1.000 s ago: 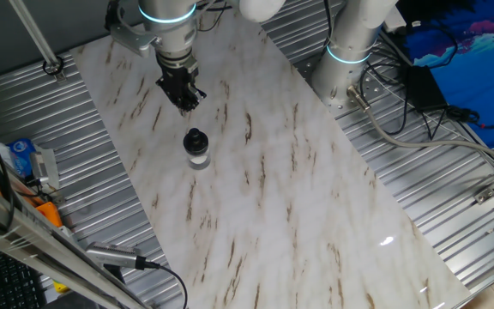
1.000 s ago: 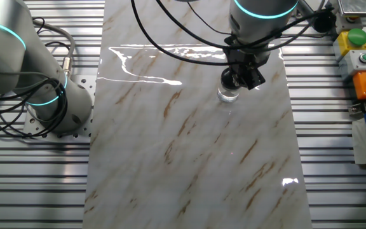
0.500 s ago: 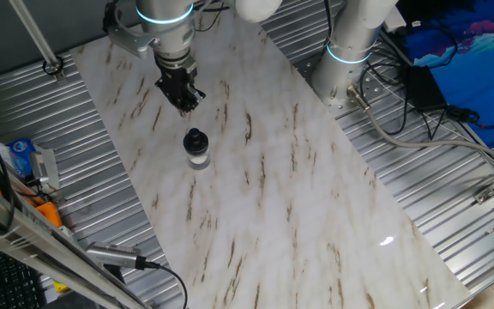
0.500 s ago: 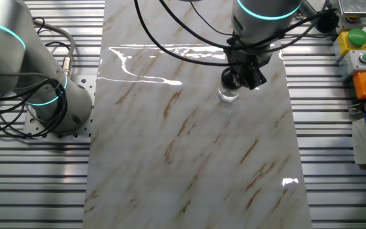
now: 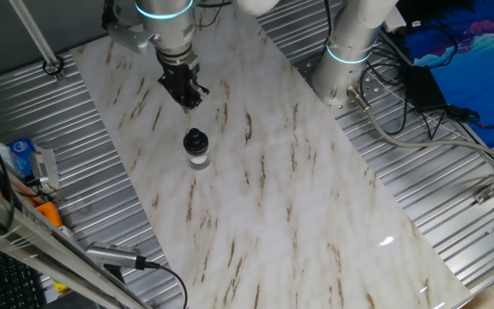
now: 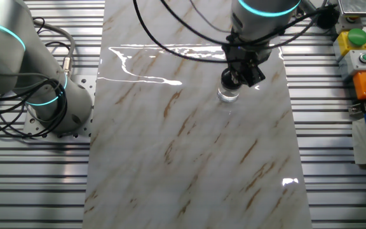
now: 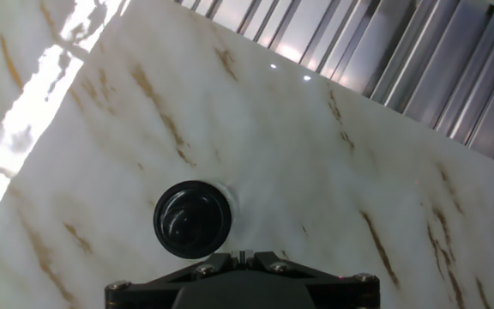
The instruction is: Unscrew the lid from the jar
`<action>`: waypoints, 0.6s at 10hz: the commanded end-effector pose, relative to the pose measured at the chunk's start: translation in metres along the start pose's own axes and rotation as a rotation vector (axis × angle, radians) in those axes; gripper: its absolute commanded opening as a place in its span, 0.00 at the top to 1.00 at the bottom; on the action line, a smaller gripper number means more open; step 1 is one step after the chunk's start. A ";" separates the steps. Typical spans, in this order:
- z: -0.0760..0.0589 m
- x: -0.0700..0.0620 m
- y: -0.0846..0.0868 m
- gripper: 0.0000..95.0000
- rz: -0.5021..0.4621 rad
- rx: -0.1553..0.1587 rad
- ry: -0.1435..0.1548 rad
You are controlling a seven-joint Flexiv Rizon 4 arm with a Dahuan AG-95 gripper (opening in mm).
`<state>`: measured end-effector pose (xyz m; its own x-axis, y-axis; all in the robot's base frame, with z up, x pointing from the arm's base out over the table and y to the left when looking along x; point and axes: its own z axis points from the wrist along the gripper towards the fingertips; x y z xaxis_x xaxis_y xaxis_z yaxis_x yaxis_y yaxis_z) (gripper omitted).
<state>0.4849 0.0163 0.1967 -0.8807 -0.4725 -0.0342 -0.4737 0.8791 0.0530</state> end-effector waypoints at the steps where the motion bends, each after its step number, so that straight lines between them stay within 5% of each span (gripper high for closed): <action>1: -0.004 0.004 0.011 0.40 -0.035 0.005 -0.012; 2: -0.003 0.003 0.016 0.20 -0.057 0.005 -0.019; 3: 0.001 0.005 0.020 0.20 -0.073 0.003 -0.026; 4: 0.003 0.005 0.021 0.00 -0.081 -0.006 -0.034; 6: 0.010 -0.002 0.023 0.00 -0.107 -0.014 -0.037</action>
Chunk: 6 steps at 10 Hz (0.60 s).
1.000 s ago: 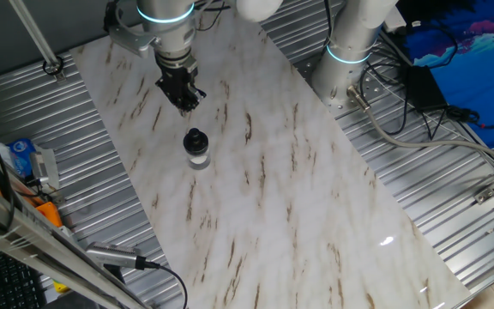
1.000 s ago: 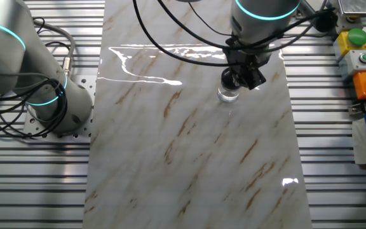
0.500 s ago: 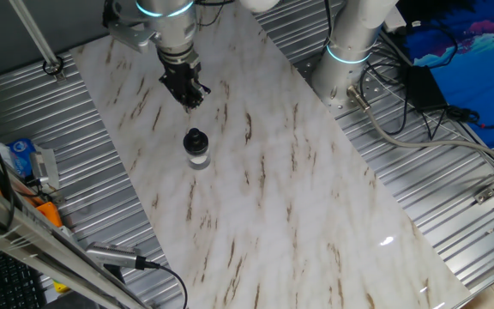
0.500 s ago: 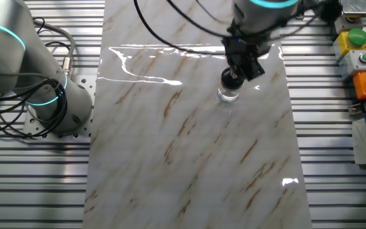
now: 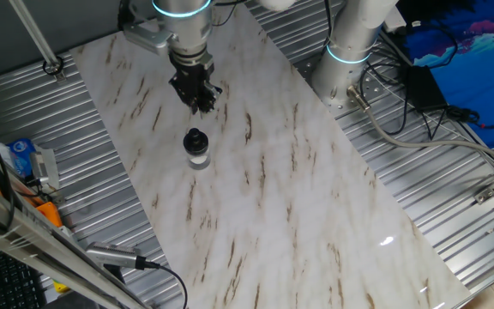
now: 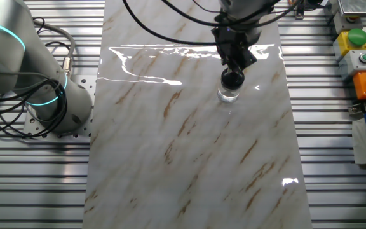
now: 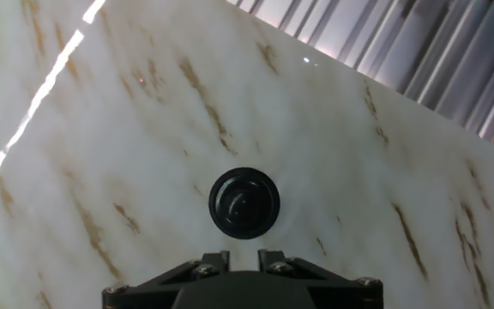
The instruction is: Unscrew the lid from the jar
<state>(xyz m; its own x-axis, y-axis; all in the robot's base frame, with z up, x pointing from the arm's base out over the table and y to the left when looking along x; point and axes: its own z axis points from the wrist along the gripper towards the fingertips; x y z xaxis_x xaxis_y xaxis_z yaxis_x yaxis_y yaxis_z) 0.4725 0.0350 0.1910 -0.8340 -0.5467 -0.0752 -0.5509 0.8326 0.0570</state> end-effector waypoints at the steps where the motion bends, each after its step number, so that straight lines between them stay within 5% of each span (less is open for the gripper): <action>1: 0.006 -0.007 0.002 0.00 -0.031 -0.006 0.001; 6: 0.021 -0.022 0.001 0.00 -0.061 0.006 0.016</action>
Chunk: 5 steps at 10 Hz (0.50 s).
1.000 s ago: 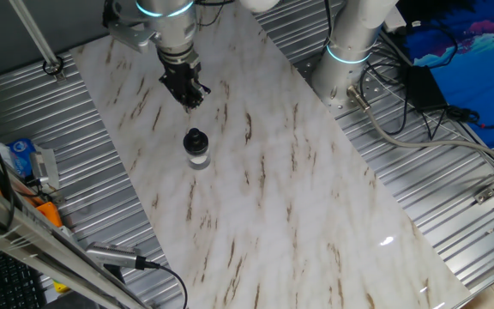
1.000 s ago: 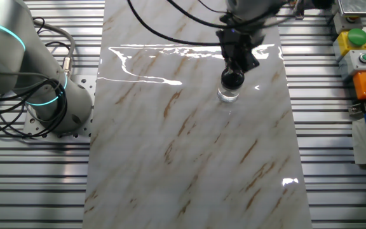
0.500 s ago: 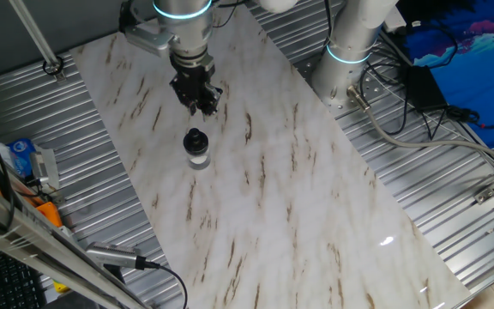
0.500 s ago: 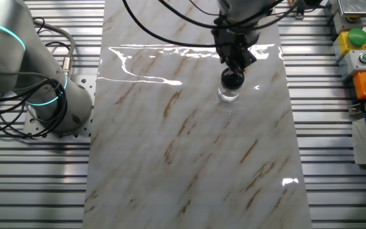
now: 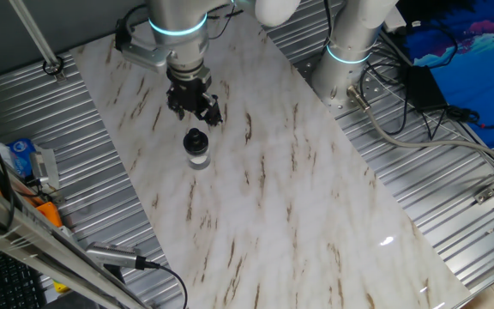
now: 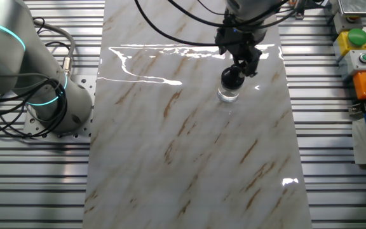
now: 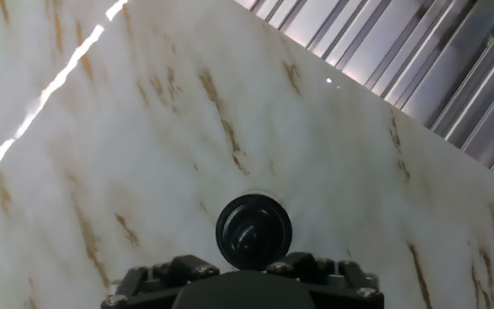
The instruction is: Unscrew the lid from the jar
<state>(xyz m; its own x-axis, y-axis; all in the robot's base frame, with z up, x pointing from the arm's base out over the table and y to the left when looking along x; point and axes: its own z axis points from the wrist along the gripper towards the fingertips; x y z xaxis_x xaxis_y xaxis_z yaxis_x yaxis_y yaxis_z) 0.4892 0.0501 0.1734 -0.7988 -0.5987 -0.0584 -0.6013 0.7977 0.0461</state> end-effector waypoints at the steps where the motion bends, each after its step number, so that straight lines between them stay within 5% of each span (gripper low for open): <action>1: 0.006 -0.002 -0.003 0.00 -0.004 -0.001 -0.004; 5: 0.019 0.000 -0.009 0.00 -0.015 0.004 0.003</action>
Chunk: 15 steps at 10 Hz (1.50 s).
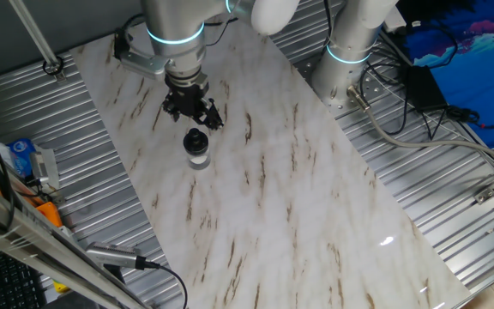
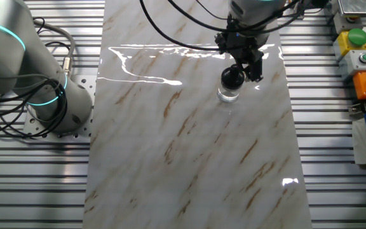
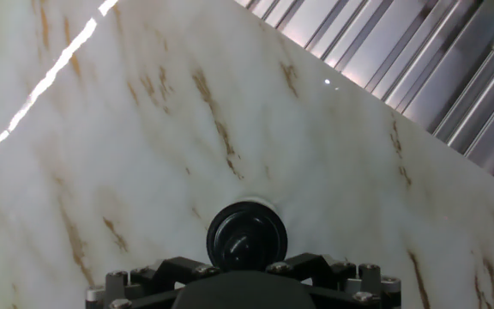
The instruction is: Unscrew the lid from the jar
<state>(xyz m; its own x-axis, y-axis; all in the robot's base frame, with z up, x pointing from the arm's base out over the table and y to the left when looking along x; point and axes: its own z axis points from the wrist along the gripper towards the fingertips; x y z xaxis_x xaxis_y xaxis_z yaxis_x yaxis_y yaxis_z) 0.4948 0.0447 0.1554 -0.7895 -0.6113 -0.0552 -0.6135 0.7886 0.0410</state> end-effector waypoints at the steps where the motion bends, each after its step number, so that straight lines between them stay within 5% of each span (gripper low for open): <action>1: 0.006 0.000 -0.002 0.00 -0.004 -0.001 -0.003; 15: 0.040 -0.002 -0.003 0.00 -0.005 0.009 0.000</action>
<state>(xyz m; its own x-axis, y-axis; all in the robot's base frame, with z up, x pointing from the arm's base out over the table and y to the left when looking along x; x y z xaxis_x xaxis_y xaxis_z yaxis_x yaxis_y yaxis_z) 0.5000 0.0464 0.1143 -0.7866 -0.6148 -0.0569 -0.6169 0.7864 0.0310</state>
